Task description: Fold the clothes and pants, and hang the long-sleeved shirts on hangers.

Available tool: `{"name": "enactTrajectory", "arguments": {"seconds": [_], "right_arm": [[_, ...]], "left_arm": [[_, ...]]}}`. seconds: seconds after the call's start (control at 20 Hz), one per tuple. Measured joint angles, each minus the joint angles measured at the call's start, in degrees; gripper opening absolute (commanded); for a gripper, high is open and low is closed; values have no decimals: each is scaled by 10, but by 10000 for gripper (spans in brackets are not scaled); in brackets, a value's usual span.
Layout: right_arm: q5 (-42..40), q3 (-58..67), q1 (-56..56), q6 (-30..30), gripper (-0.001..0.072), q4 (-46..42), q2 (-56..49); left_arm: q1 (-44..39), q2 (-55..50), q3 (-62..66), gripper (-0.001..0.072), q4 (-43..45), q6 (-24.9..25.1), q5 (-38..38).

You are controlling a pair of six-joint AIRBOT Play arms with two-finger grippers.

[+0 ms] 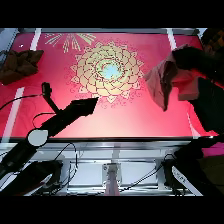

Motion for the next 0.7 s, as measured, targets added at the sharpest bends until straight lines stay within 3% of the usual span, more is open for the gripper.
{"name": "enactTrajectory", "arguments": {"seconds": [0.2, 0.25, 0.5, 0.7], "right_arm": [[7, 0, 79, 0, 16, 6, -18], [8, 0, 100, 2, 16, 7, -26], [-28, 0, 192, 28, 16, 7, -90], [-99, 0, 228, 49, 16, 8, -126]], "left_arm": [[2, -15, 0, 592, -1, 0, -6], [1, -17, 0, 711, -3, -3, -7], [-4, -21, 0, 714, -18, -29, -37], [-6, -22, 0, 713, -21, -87, -61]]}}
